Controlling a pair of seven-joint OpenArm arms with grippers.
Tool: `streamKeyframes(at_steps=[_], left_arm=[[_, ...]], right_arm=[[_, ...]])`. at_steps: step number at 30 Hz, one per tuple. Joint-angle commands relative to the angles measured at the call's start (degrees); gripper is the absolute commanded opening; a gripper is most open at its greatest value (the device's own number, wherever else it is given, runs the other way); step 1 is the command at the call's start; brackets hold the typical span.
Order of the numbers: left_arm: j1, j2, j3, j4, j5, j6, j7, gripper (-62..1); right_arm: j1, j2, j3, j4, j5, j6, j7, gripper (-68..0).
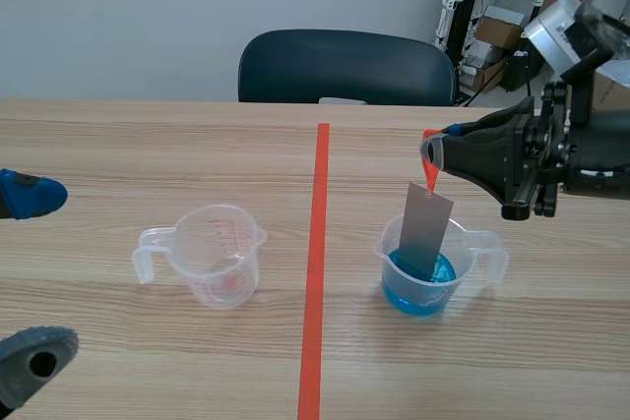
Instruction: Do the redox reaction experiment. lower the plate into the blue solution
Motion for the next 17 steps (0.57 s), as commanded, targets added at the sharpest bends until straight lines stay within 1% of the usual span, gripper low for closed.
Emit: streamKeyframes(at_steps=[1, 17], left_arm=[[-0.15, 0.26, -0.15, 0.68, -0.39, -0.07, -0.81, 1.4], [-0.15, 0.26, -0.15, 0.68, -0.37, -0.07, -0.76, 1.4]], right_arm=[[-0.13, 0.92, 0.28, 0.31, -0.22, 0.68, 0.37, -67.3], [-0.13, 0.92, 0.28, 0.31, -0.52, 0.68, 0.37, -67.4]])
